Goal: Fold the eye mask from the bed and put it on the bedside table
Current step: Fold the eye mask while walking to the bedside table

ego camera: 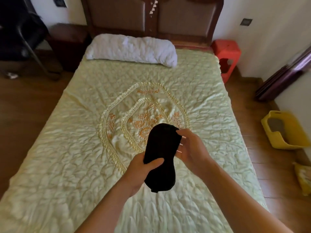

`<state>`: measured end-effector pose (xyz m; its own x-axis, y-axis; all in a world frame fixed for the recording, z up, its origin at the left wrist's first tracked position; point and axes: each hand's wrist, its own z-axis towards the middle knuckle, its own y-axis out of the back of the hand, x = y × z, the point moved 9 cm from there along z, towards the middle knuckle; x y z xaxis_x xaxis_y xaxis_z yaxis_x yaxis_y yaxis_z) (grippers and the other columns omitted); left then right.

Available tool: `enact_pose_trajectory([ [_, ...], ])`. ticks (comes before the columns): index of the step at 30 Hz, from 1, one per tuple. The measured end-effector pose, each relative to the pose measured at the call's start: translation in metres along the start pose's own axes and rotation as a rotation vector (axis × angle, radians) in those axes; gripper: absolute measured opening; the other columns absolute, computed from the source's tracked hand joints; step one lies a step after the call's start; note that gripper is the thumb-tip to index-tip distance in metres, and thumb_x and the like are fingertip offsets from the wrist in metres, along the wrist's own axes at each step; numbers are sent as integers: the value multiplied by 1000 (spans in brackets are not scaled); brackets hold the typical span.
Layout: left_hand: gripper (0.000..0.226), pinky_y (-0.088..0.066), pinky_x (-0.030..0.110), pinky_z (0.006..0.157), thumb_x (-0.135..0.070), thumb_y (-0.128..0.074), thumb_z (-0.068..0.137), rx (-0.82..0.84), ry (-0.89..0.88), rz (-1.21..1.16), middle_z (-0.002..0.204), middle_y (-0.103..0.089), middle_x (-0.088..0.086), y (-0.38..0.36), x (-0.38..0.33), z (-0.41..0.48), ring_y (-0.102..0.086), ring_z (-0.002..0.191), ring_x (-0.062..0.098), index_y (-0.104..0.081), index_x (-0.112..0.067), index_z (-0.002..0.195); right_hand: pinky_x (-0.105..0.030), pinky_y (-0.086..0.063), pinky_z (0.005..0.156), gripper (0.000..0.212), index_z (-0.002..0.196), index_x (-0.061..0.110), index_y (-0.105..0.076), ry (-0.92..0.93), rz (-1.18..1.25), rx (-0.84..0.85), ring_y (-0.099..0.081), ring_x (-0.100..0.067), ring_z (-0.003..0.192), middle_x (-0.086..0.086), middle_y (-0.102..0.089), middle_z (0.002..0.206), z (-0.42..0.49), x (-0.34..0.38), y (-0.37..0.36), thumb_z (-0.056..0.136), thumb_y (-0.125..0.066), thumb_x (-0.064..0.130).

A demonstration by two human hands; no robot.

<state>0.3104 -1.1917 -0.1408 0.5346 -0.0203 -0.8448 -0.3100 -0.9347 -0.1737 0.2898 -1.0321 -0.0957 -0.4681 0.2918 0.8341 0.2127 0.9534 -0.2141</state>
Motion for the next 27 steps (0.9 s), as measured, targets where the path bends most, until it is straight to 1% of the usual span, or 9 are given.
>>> enact_pose_trajectory([
  [4,29,-56,38,91,-19,-73,85,-41,-25,-44,109,-78,5,-3,-51,-36,-73,104,22,-72,-14,114,-40,-61,88,21,113,11,-75,77,-79,121,-76,-27,100,-11,-79,109,-31,37,-35,93,-69,17],
  [7,34,-56,38,92,-20,-74,84,-50,-55,-62,110,-78,8,-6,-76,-57,-72,106,25,-71,-10,116,-43,-63,85,26,113,6,-74,109,-53,79,-77,-29,99,-16,-78,110,-44,53,-44,87,-76,10],
  [13,31,-60,36,81,-16,-71,88,47,52,-61,113,-77,9,-23,-83,-93,-72,106,25,-69,-11,118,-34,-61,70,32,116,3,-70,8,-57,30,-74,-30,102,-16,-76,112,-61,60,-43,85,-76,5],
  [16,32,-61,39,83,-15,-71,88,42,96,-99,113,-76,12,-31,-79,-103,-73,105,27,-69,-6,118,-39,-63,74,35,118,3,-70,38,-98,2,-73,-30,102,-15,-76,112,-69,65,-38,83,-76,3],
  [18,30,-63,37,77,-14,-71,87,2,112,-154,110,-77,13,-36,-77,-106,-74,100,28,-69,-4,116,-45,-63,83,31,113,5,-72,167,-145,-19,-75,-31,101,-15,-77,107,-78,78,-36,82,-77,2],
  [19,29,-63,35,70,-13,-71,87,-18,116,-186,107,-78,14,-38,-76,-106,-75,97,27,-69,-2,114,-43,-63,84,28,108,7,-75,278,-202,-19,-76,-28,98,-13,-79,103,-86,89,-36,82,-77,0],
  [22,26,-59,28,60,-10,-68,89,-46,107,-240,100,-78,15,-42,-81,-106,-76,86,25,-70,2,112,-24,-60,79,26,95,16,-81,605,-450,67,-76,-11,89,0,-81,90,-117,112,-46,81,-75,-5],
  [25,19,-60,27,59,-11,-61,95,-42,73,-264,85,-78,10,-44,-89,-106,-74,74,19,-72,-2,108,-13,-52,89,41,96,20,-82,758,-641,169,-69,0,105,10,-79,101,-138,106,-53,79,-70,-14],
  [27,18,-62,28,60,-12,-58,97,-50,60,-282,82,-78,9,-46,-91,-107,-75,72,19,-73,-5,105,-12,-48,97,51,97,18,-82,862,-744,199,-63,0,118,9,-76,110,-147,100,-52,70,-63,-21],
])
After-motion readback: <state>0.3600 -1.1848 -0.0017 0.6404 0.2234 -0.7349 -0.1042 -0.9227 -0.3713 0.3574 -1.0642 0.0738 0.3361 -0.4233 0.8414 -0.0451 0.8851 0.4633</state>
